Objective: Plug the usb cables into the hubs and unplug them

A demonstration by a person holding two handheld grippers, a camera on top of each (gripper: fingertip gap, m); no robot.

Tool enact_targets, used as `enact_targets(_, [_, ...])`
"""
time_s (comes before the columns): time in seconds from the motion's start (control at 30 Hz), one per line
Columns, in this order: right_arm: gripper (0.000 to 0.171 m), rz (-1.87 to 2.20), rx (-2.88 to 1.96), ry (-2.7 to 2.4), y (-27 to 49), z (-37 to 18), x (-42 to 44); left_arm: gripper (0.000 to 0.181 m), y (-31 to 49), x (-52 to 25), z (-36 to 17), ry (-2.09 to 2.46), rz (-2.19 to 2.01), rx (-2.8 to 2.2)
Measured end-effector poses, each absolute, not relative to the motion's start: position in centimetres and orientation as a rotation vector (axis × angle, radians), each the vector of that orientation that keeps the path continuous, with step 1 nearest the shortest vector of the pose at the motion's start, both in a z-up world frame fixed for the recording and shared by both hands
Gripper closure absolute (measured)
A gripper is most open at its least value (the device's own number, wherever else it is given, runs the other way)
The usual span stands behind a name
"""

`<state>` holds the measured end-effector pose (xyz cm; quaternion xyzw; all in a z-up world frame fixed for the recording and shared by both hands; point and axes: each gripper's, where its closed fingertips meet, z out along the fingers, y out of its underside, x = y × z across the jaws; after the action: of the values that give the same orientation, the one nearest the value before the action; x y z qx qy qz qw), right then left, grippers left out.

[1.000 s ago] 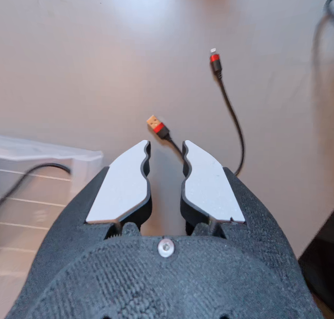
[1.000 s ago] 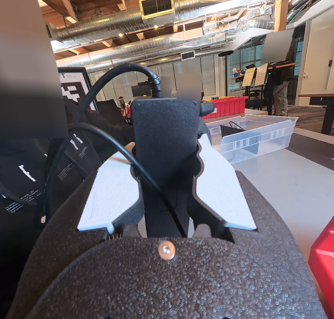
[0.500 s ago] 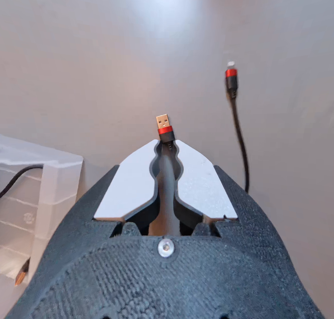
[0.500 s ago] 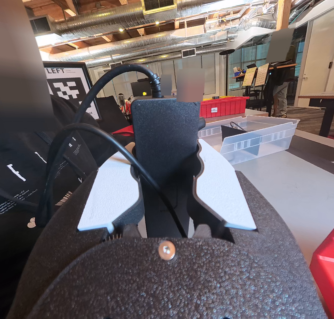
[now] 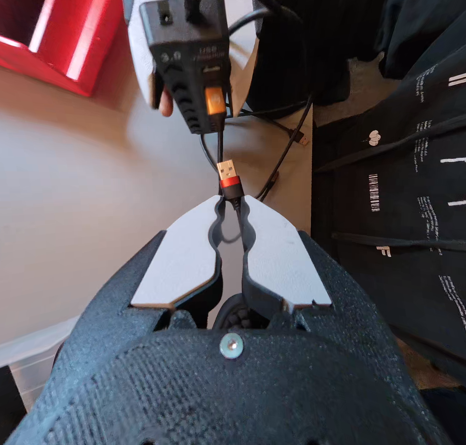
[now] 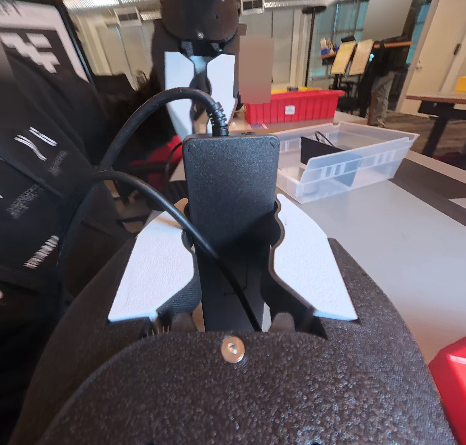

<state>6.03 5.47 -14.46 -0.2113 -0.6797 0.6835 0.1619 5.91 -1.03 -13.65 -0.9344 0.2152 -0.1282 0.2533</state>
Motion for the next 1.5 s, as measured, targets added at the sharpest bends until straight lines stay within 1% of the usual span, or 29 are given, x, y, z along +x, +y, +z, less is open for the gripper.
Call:
enact_targets(0.23, [0.113, 1.788, -0.62, -2.032, 3.9, -16.0, 5.3, 0.17, 1.8, 6.5, -14.4, 0.622, -0.37, -2.543])
enact_targets(0.83, [0.114, 1.87, -0.652, -2.048, 3.1, -16.1, 5.5, 0.17, 2.7, 7.0, -13.8, 0.586, -0.429, -2.388])
enact_targets(1.1, [0.114, 1.593, -0.641, -2.229, 2.5, -17.6, 5.8, 0.17, 1.4, 7.4, -14.8, 0.63, -0.491, -2.49])
enact_targets(1.27, [0.114, 1.511, -0.599, -2.316, 1.3, -18.7, 6.2, 0.17, 0.8, 8.2, -15.5, 0.662, -0.5, -2.542])
enact_targets(1.37, [0.113, 1.536, -0.611, -2.298, 1.3, -18.6, 6.2, 0.17, 1.0, 8.2, -15.2, 0.594, -0.565, -2.498])
enact_targets(1.5, [0.113, 1.55, -0.619, -2.237, 1.5, -18.3, 5.6, 0.169, 1.2, 7.7, -15.0, 0.579, -0.53, -2.391])
